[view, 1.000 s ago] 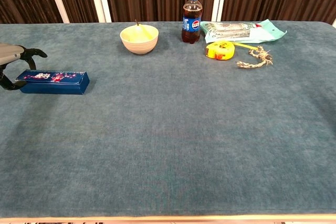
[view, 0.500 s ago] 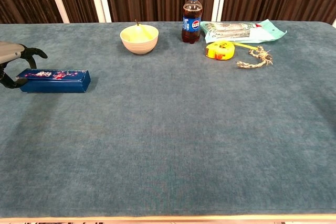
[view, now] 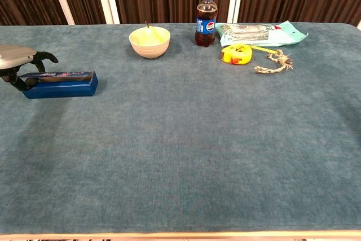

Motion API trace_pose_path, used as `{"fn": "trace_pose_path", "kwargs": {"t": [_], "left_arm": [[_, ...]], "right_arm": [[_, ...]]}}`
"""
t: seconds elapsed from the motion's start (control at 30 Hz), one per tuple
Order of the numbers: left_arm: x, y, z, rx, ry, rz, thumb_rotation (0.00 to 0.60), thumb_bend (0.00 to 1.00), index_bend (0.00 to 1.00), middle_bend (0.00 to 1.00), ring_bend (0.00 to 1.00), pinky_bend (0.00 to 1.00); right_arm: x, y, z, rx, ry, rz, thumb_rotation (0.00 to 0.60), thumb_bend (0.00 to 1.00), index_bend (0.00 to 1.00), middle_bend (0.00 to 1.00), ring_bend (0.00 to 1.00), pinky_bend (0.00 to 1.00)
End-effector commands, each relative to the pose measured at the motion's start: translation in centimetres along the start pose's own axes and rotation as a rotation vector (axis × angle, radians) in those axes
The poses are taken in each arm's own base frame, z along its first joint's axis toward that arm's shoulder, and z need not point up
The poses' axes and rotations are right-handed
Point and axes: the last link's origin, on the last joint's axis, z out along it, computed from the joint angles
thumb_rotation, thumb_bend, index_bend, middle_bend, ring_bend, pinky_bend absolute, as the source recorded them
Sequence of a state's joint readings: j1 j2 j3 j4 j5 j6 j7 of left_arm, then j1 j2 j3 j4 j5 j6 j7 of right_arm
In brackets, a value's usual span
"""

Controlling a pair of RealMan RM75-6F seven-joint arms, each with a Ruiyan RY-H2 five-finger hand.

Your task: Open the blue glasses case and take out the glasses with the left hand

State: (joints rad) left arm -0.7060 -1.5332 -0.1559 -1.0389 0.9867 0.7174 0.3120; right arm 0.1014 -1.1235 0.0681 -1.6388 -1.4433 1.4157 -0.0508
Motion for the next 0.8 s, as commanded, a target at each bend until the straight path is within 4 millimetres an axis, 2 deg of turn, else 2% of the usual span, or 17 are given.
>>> {"fn": "trace_pose_path", "kwargs": {"t": [0.03,0.27,0.57,0.7,0.8], "left_arm": [[0.2,0.2,0.3,0.000,0.000,-0.005,0.600,0.62,0.10,0.31,0.01,0.09],[0.7,0.0,1.2,0.025,0.034,0.006,0.600,0.61,0.08,0.25,0.01,0.09],[2.4,-1.5,3.9,0.142,0.099,0.047,0.600,0.58,0.08,0.25,0.01,0.09],[3.1,-1.5,4.8,0.205,0.134,-0.075,0.600,0.56,0.07,0.23,0.01,0.09],[3.4,-1.3,4.5,0.176,0.146,-0.068,0.600,0.50,0.07,0.21,0.01,0.09]], "right_arm": [[0.0,0.0,0.0,0.000,0.001,-0.001,0.600,0.18,0.00,0.00,0.00,0.20],[0.0,0.0,0.0,-0.004,0.000,-0.002,0.600,0.18,0.00,0.00,0.00,0.20],[0.0,0.0,0.0,-0.006,0.011,0.004,0.600,0.18,0.00,0.00,0.00,0.20],[0.1,0.1,-0.1,-0.012,0.014,0.007,0.600,0.18,0.00,0.00,0.00,0.20],[0.2,0.1,-0.1,-0.015,0.013,0.010,0.600,0.18,0.00,0.00,0.00,0.20]]}}
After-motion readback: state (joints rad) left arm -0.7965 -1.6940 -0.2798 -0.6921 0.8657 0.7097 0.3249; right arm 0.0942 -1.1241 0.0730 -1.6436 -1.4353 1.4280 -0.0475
